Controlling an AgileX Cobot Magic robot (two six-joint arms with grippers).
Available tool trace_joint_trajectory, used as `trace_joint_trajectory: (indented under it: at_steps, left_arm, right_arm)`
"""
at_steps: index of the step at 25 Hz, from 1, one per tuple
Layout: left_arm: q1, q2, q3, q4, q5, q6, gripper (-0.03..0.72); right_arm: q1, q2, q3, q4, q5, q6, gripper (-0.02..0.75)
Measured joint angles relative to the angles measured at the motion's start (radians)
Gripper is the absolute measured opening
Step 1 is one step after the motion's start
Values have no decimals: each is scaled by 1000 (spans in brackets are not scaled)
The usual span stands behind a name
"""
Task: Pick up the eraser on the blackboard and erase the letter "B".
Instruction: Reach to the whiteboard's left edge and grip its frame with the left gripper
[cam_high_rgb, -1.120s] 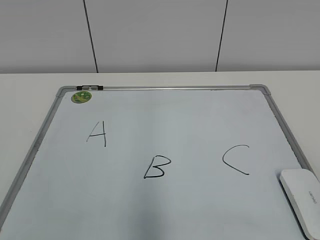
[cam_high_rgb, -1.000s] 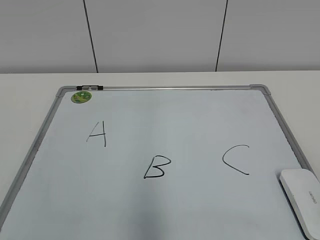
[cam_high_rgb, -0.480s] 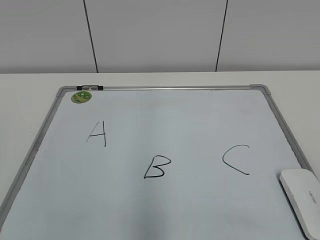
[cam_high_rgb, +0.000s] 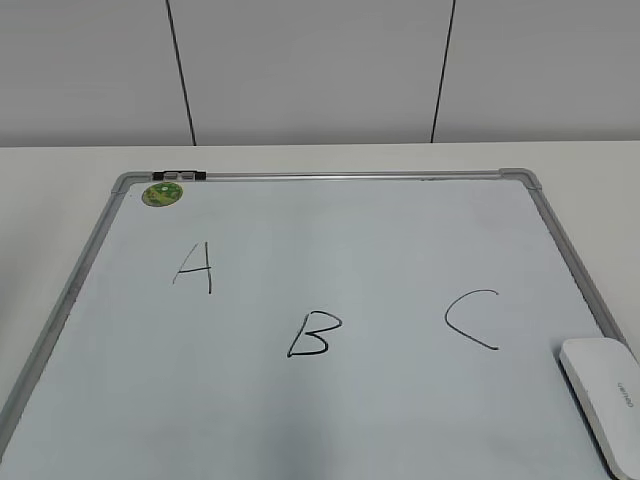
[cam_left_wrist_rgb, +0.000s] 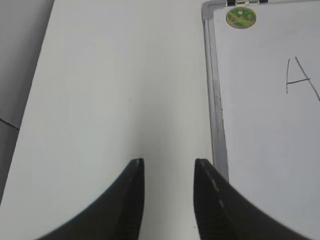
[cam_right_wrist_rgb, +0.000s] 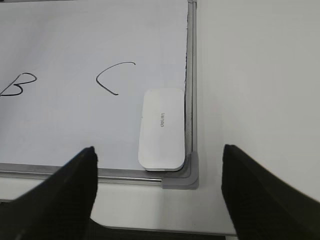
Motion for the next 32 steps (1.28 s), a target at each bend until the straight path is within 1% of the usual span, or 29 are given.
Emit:
trace_joint_trajectory:
  at_steps: [8, 14, 22, 32]
  left_arm:
    - [0, 418, -215, -46, -12, -2, 242]
    - [0, 655, -352, -103, -12, -2, 242]
    - [0, 846, -456, -144, 22, -2, 243]
    - [0, 1054, -627, -148, 121, 1, 243]
  right_arm:
    - [0, 0, 0, 0, 0, 0, 573]
    - [0, 0, 0, 0, 0, 0, 573]
    - [0, 0, 0, 0, 0, 0, 573]
    - [0, 0, 0, 0, 0, 0, 573]
